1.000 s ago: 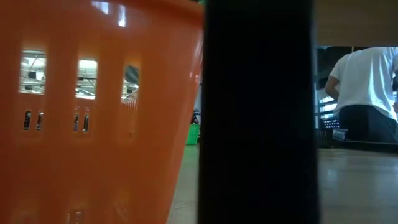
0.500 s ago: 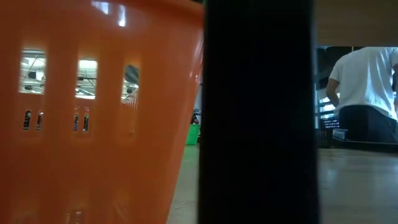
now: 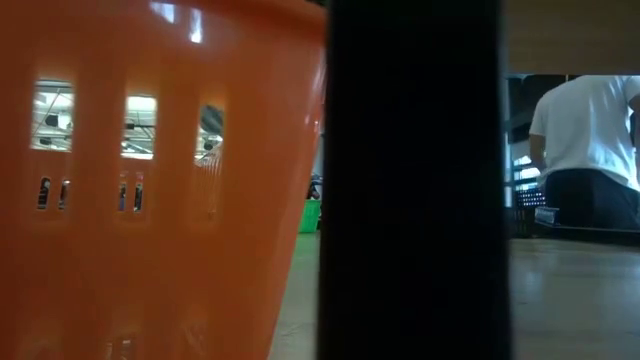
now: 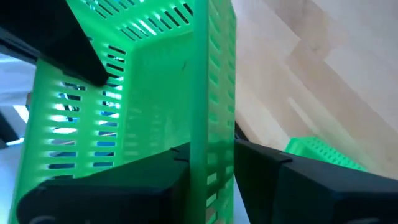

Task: Stack baskets on shelf by color
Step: Stack the bottom green bin on the green bin on the shelf

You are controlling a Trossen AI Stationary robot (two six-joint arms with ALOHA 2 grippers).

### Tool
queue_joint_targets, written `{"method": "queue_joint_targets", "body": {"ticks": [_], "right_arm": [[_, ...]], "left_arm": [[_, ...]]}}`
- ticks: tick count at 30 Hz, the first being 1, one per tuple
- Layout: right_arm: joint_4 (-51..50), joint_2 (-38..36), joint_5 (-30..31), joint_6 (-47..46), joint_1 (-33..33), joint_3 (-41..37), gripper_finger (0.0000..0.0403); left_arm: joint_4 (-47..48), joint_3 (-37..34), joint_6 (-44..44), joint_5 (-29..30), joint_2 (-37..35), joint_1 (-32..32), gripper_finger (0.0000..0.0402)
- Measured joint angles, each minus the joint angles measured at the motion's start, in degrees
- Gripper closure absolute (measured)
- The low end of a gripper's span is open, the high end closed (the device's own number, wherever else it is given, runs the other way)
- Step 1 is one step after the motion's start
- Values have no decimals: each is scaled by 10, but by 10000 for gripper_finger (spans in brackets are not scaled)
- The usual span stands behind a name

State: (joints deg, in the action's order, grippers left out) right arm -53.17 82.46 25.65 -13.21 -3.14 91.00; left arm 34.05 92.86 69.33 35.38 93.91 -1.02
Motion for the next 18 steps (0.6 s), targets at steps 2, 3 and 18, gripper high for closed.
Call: {"method": "queue_joint_targets", "body": {"ticks": [2, 3, 18], "right_arm": [[-6, 0, -1, 0, 0, 0, 401], [-10, 0, 2, 0, 0, 0, 401], [-27, 3, 60, 74, -2, -2, 403]], "left_arm": [[0, 0, -2, 1, 0, -9, 330], [0, 0, -3, 1, 0, -13, 330], [0, 1, -201, -72, -1, -23, 331]]}}
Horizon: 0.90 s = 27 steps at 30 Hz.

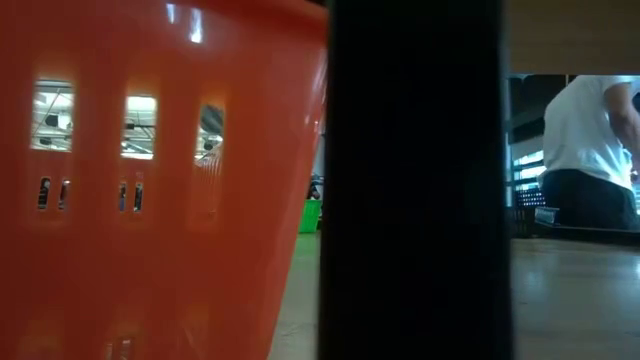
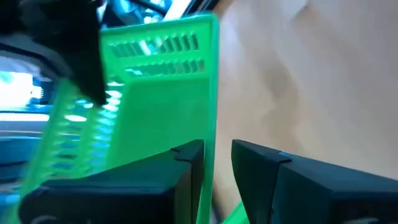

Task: Stack baskets on shelf by color
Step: Stack the bottom green bin on the green bin on the shelf

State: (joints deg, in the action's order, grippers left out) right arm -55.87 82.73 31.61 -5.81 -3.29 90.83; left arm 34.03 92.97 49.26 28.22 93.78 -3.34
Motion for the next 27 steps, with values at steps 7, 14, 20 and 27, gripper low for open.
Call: {"method": "queue_joint_targets", "body": {"ticks": [7, 14, 20, 27], "right_arm": [[0, 12, 18, 32, 1, 0, 403], [-3, 7, 41, 31, 0, 1, 403], [-37, 4, 46, 29, 0, 2, 403], [-62, 4, 45, 0, 1, 2, 403]], "left_arm": [[5, 0, -114, -35, 0, -1, 331], [-22, 0, -161, 1, -15, -28, 331], [-96, 0, -157, 149, -20, -53, 331], [-116, 0, -173, 352, -23, -65, 331]]}}
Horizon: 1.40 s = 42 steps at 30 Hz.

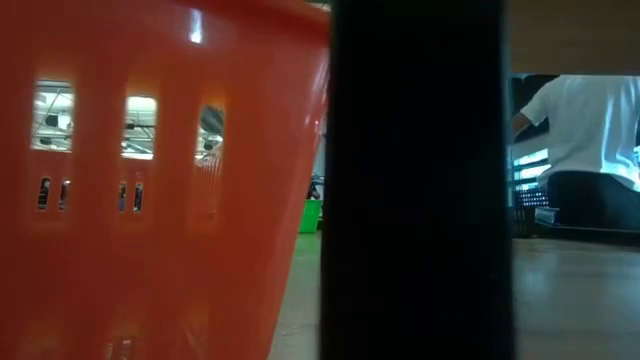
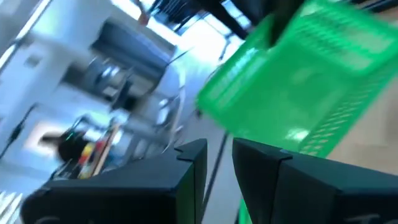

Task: Stack baskets on shelf by color
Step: Stack the bottom green bin on the green bin on the shelf

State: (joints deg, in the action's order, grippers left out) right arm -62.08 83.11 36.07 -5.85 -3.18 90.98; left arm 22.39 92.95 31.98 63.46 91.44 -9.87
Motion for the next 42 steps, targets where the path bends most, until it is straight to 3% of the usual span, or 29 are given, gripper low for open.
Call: {"method": "queue_joint_targets", "body": {"ticks": [6, 18, 27, 34, 42], "right_arm": [[-74, 0, 0, -80, 0, 44, 403], [-242, -1, 13, -239, 0, 172, 403], [-281, -10, -133, -423, 23, 251, 403], [-280, -54, -161, -546, 102, 245, 403], [-280, -126, -104, -659, 198, 151, 403]], "left_arm": [[3, 0, -5, 76, -6, 0, 331], [0, 0, -21, 44, -106, -18, 331], [33, 0, -20, 46, -151, -28, 331], [93, 0, -45, 43, -156, -35, 331], [138, 0, -92, 23, -156, -34, 331]]}}
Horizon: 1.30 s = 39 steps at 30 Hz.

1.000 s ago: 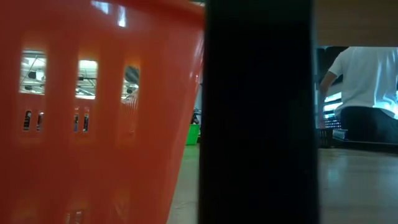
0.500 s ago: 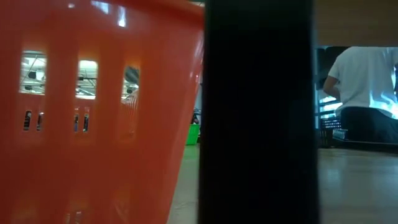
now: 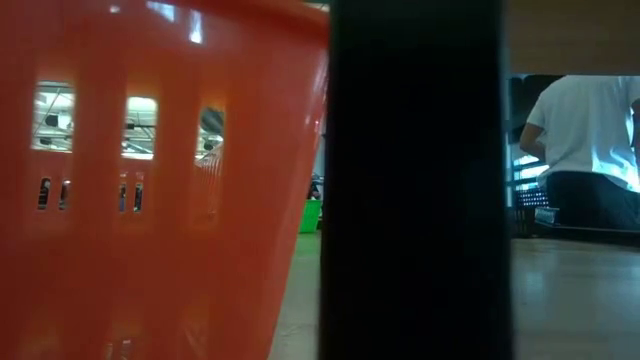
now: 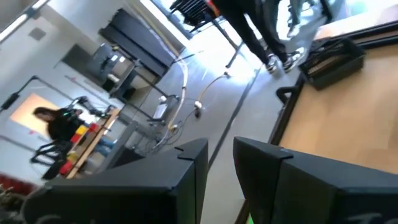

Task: Stack baskets on shelf by color
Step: Stack the bottom green bin on the green bin on the shelf

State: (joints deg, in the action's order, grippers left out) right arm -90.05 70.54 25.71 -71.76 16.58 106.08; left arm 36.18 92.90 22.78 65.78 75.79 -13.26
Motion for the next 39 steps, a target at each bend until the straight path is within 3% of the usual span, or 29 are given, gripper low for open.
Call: {"method": "queue_joint_targets", "body": {"ticks": [5, 12, 20, 29, 35, 39], "right_arm": [[-1, -50, -22, -92, 28, -61, 403], [1, -56, -165, -250, 85, -116, 403], [40, -22, -268, -346, 141, -120, 403], [59, -2, -288, -499, 219, -120, 403], [134, 14, -290, -570, 257, -120, 403], [128, 33, -289, -603, 278, -120, 403]], "left_arm": [[4, 0, -2, -26, 0, 10, 331], [5, 0, -3, -27, 0, 29, 331], [5, 0, -2, -27, 0, 55, 331], [7, 0, -2, -120, 0, 87, 331], [7, 0, -2, -130, 0, 104, 331], [8, 0, -1, -130, 0, 114, 331]]}}
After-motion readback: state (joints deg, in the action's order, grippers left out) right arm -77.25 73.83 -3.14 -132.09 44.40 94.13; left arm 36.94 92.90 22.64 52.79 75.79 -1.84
